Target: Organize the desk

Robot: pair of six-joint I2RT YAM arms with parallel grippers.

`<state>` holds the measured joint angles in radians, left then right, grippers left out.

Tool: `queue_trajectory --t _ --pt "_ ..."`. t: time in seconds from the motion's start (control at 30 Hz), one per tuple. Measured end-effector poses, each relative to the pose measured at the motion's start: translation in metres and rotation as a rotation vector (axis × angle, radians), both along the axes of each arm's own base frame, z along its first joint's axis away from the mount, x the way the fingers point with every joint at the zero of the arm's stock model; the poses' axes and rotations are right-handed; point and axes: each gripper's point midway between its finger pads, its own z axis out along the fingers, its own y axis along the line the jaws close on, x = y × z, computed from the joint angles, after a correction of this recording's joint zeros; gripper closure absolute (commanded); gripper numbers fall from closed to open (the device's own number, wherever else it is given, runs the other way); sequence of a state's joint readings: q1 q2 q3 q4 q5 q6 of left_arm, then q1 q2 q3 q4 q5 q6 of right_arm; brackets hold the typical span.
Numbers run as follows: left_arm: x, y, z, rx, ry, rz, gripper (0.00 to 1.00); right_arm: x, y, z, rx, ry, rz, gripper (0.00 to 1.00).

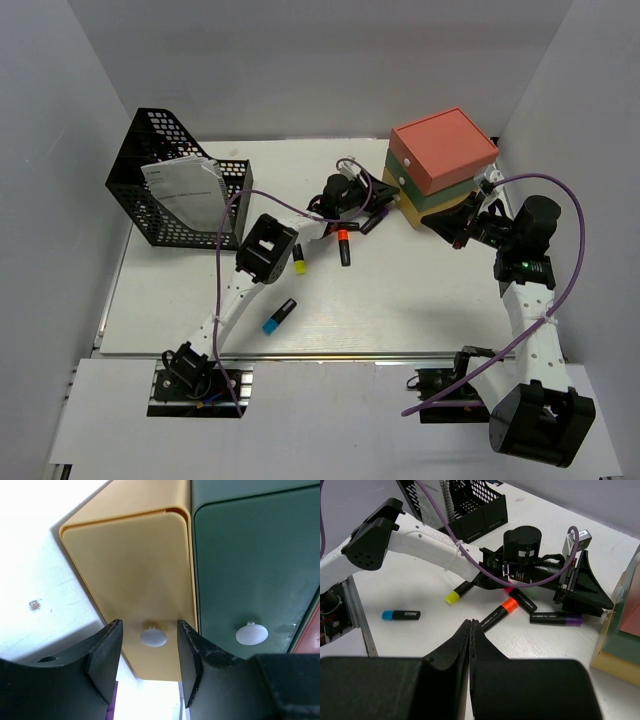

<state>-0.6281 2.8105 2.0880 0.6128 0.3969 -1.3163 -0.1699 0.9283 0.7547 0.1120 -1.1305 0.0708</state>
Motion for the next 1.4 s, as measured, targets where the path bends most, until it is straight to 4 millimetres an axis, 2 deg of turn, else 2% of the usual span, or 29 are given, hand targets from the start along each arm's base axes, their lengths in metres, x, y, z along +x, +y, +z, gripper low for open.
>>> queue_trajectory --t 0.97,1.4 --pt "-0.011 -0.007 -0.005 -0.003 0.031 -0.059 0.51 0.001 -0.001 -0.001 -0.012 -0.016 -0.003 1.00" --pt "-0.013 -0.009 -0.001 -0.025 0.032 -0.060 0.77 0.002 -0.001 -0.001 -0.013 -0.018 -0.004 1.00"
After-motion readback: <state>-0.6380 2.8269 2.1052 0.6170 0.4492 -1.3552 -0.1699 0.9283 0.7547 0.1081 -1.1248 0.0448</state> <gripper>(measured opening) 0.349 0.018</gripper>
